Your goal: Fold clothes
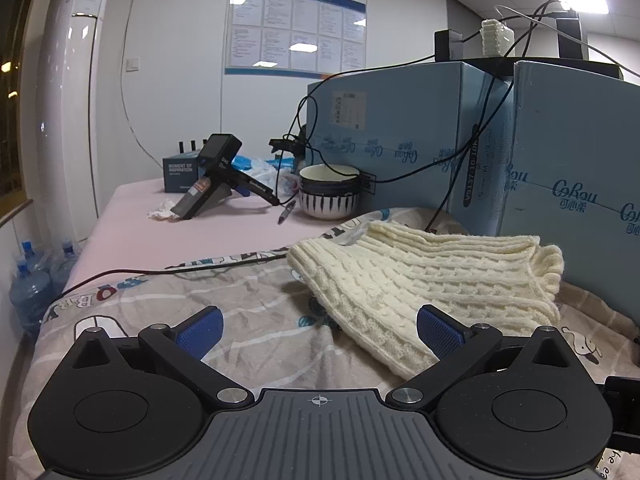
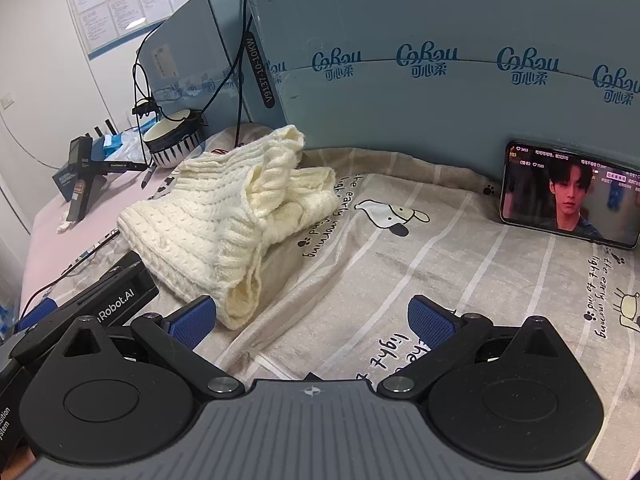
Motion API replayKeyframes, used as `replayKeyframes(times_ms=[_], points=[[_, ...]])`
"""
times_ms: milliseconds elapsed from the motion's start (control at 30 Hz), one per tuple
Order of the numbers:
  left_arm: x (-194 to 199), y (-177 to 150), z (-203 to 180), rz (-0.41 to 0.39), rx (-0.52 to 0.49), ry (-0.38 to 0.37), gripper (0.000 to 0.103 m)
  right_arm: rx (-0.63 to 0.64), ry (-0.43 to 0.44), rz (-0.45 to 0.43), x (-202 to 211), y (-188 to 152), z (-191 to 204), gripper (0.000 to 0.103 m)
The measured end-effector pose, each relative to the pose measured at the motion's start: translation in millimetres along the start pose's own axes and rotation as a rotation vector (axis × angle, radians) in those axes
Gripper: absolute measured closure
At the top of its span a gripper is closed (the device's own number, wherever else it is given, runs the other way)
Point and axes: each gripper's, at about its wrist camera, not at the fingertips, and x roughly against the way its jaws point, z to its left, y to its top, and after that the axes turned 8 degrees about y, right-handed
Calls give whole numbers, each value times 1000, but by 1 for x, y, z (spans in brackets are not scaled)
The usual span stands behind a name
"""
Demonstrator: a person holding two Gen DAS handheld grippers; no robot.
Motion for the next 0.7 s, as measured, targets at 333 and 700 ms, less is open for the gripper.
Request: replayKeyframes(times_ms=[333,700], points=[[0,0,1,-4,7,-1,0,2,-2,5,0,-1,-1,0],[-1,0,1,-2,9,-7,0,7,-7,11,-1,-1,-1,0]])
